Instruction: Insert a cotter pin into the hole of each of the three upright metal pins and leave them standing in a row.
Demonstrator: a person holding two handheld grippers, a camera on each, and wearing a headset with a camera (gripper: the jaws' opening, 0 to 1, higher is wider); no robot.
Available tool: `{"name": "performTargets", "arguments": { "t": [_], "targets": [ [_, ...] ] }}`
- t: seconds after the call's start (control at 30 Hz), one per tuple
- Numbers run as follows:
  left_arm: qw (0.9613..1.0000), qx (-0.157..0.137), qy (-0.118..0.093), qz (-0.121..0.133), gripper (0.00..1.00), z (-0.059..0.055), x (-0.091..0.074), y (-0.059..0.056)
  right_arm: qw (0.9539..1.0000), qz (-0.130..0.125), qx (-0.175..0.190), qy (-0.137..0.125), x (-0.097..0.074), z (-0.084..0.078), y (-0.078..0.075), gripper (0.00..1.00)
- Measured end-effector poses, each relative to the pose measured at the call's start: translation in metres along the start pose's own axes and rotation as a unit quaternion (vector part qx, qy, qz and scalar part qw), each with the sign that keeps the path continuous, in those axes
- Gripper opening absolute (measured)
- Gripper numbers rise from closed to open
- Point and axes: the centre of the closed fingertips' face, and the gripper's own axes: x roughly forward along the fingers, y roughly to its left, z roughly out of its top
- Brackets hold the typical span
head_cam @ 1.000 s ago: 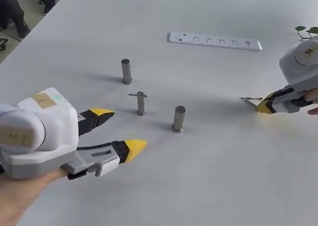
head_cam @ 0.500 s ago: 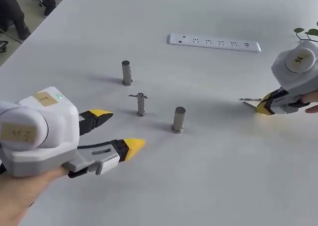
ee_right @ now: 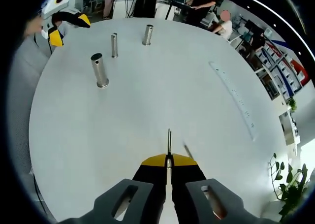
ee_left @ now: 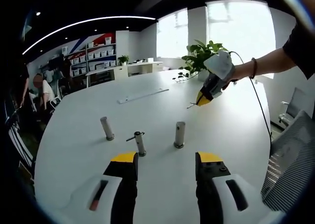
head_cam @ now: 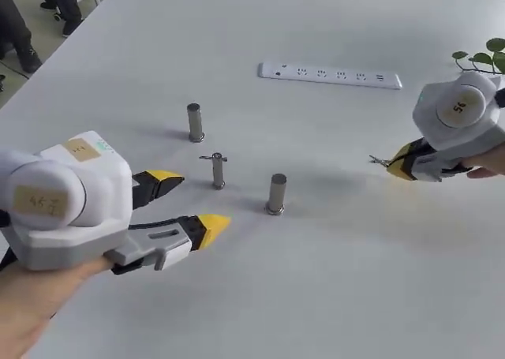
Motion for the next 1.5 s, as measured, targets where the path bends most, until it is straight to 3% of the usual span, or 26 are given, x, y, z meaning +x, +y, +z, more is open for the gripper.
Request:
{"name": "performTargets", "arguments": {
  "t": [0.23,0.43,0.73,0.9,1.03,1.1,1.27,1.5],
  "targets": [
    [0.9998,-0.005,-0.005,-0.019,0.41,0.008,0.004,-0.009,0.9988,0.02,-0.028,-0.035,-0.016,0.04,0.026,0.0],
    [0.9981,-0.028,-0.007,-0.055,0.35,0.008,0.011,-0.025,0.9929,0.033,-0.084,-0.077,-0.024,0.075,0.049,0.0],
    [0.9921,-0.064,-0.009,-0.107,0.29,0.015,0.015,-0.043,0.983,0.059,-0.136,-0.108,-0.033,0.102,0.085,0.0],
    [0.9833,-0.115,-0.014,-0.141,0.25,0.021,0.015,-0.052,0.9784,0.066,-0.154,-0.121,-0.033,0.109,0.096,0.0],
    [0.9622,-0.214,-0.021,-0.168,0.21,0.031,0.014,-0.057,0.974,0.076,-0.167,-0.133,-0.038,0.115,0.107,0.0],
    [0.9633,-0.207,-0.026,-0.169,0.19,0.034,0.014,-0.055,0.9716,0.075,-0.179,-0.135,-0.04,0.117,0.11,0.0],
    [0.955,-0.232,-0.017,-0.184,0.14,0.035,0.015,-0.062,0.9646,0.074,-0.204,-0.149,-0.047,0.125,0.118,0.0],
    [0.952,-0.238,-0.003,-0.192,0.11,0.031,0.016,-0.07,0.9588,0.085,-0.221,-0.157,-0.049,0.129,0.128,0.0]
  ]
}}
